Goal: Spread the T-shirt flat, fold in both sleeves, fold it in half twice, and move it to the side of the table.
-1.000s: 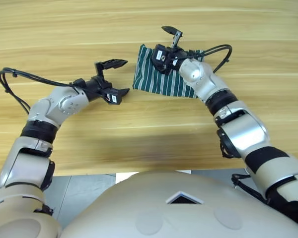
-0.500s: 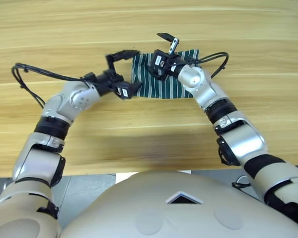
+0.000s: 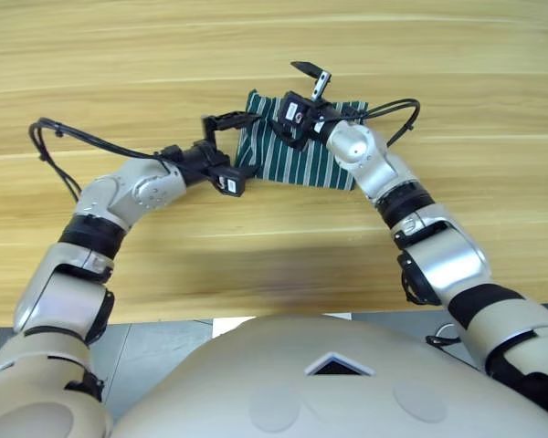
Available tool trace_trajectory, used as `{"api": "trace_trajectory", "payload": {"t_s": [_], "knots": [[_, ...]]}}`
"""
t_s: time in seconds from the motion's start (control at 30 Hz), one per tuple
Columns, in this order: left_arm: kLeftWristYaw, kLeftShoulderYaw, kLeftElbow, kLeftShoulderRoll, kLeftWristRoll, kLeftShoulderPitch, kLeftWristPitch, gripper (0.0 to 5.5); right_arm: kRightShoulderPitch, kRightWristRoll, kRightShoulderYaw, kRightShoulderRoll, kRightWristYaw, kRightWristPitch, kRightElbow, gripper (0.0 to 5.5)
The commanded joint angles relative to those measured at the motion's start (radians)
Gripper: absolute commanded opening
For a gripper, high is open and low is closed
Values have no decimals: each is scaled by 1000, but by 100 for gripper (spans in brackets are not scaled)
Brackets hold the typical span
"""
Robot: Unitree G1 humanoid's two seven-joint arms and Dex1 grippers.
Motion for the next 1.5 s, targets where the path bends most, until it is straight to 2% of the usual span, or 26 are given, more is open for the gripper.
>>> {"api": "trace_trajectory", "payload": {"t_s": [0.03,0.2,0.4,0.57,0.67,0.77,1.0,1.2,1.5], "knots": [[-34,43,-16,51,-53,66,22,538,0,-24,5,-19,-4,24,43,540],[-52,75,-17,62,-97,107,32,538,2,-26,4,-35,-12,25,52,540],[0,117,75,44,-95,57,48,538,18,-25,10,-36,-16,21,58,540],[-68,159,-27,30,-257,68,2,538,21,-26,13,-30,-14,20,55,540],[-81,66,2,-39,-131,12,11,538,18,-32,27,-7,-15,22,48,540],[-47,10,74,-60,-14,-31,23,538,19,-35,32,0,-15,25,41,540],[25,-50,180,-79,89,-105,17,538,14,-42,40,16,-19,26,51,540],[18,-37,200,-51,42,-117,-8,538,23,-43,41,13,-23,27,56,540],[91,55,423,7,-26,-188,43,538,31,-58,51,8,-52,31,97,540]]}}
